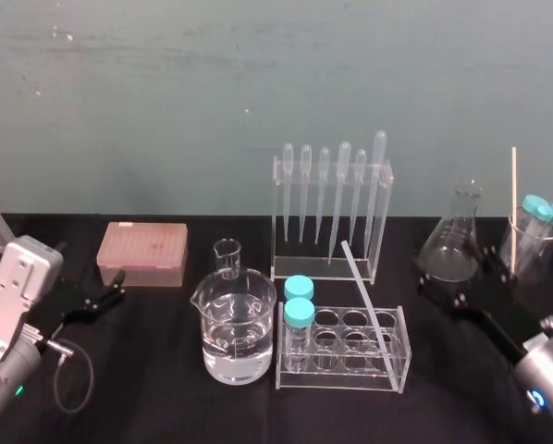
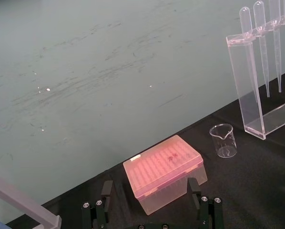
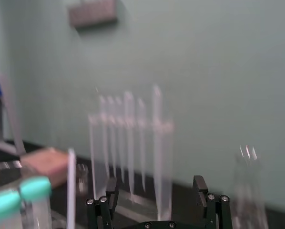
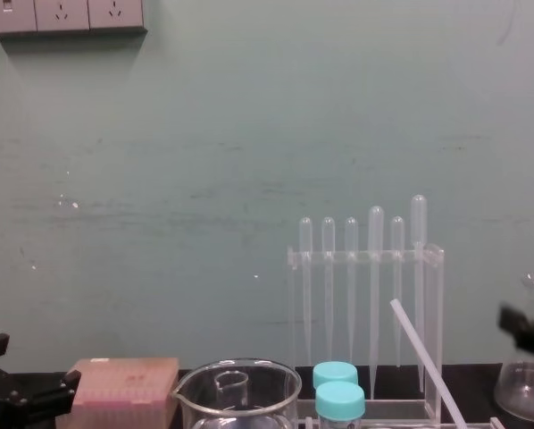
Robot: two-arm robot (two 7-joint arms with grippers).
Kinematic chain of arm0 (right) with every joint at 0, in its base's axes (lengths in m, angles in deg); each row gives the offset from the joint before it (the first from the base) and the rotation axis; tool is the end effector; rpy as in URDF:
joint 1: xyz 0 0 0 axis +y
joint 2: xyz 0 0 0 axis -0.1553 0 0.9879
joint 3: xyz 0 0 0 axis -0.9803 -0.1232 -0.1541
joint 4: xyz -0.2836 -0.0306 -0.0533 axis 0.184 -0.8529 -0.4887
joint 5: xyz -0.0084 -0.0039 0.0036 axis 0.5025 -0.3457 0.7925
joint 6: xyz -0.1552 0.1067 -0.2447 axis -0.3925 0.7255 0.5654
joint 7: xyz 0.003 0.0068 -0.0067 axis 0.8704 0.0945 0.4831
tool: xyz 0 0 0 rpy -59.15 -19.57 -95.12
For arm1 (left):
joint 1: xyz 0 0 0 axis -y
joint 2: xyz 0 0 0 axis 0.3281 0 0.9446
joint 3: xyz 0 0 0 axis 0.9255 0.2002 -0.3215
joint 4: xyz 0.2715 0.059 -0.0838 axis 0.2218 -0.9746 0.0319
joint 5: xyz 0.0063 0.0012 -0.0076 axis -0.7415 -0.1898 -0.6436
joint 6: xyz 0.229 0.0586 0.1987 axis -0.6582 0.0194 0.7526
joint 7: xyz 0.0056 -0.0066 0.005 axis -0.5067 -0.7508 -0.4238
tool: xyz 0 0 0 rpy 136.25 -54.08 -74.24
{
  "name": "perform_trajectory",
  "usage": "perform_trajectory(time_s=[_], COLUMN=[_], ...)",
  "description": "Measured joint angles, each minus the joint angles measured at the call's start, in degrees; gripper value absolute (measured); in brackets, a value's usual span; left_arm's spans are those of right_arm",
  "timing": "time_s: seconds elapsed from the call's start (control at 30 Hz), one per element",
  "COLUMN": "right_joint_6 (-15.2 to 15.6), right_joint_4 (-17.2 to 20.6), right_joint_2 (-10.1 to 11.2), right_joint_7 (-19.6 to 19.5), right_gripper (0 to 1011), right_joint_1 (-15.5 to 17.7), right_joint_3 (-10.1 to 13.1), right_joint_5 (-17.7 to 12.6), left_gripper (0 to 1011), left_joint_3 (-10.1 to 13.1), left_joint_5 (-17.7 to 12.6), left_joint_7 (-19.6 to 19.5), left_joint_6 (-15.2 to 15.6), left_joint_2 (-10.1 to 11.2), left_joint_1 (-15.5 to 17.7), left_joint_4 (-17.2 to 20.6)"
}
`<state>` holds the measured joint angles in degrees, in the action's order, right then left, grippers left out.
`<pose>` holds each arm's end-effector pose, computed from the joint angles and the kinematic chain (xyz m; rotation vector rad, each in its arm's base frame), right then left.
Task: Pick up the stirring rod with one hand, then place it down.
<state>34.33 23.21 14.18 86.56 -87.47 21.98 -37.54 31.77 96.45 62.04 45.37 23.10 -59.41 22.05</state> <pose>0.3543 -0.0866 -0.3167 0.1152 -0.1424 -1.0880 0.3580 0.0826 -0.3023 0.3046 -0.2849 1.2480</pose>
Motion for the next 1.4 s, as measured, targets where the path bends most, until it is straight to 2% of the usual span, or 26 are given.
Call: perform_trajectory(time_s=[0.03,0.07,0.2,0.27,1.4], right_joint_6=[1.1,3.4,7.8,8.9,7.9], right_joint_4=[0.1,0.3,0.5,0.5,0.6], right_joint_2=[0.1,0.2,0.1,-0.2,0.0], right_joint_7=[-0.3,-0.9,-1.8,-1.9,-1.9], right_gripper=[1000,1000,1000,1000,1000], right_joint_1=[0.4,1.3,2.7,3.1,2.8], right_joint_3=[0.2,0.6,1.3,1.5,1.3], right_joint_5=[0.0,-0.2,-1.3,-1.9,-1.4], left_gripper=[1000,1000,1000,1000,1000], left_joint_3=[0.0,0.0,0.0,0.0,0.0], left_joint_5=[0.0,0.0,0.0,0.0,0.0], left_joint_7=[0.0,0.0,0.0,0.0,0.0], left_joint_6=[0.0,0.0,0.0,0.0,0.0], left_joint_2=[0.0,0.0,0.0,0.0,0.0], left_joint_1=[0.0,0.0,0.0,0.0,0.0], left_joint_4=[0.0,0.0,0.0,0.0,0.0])
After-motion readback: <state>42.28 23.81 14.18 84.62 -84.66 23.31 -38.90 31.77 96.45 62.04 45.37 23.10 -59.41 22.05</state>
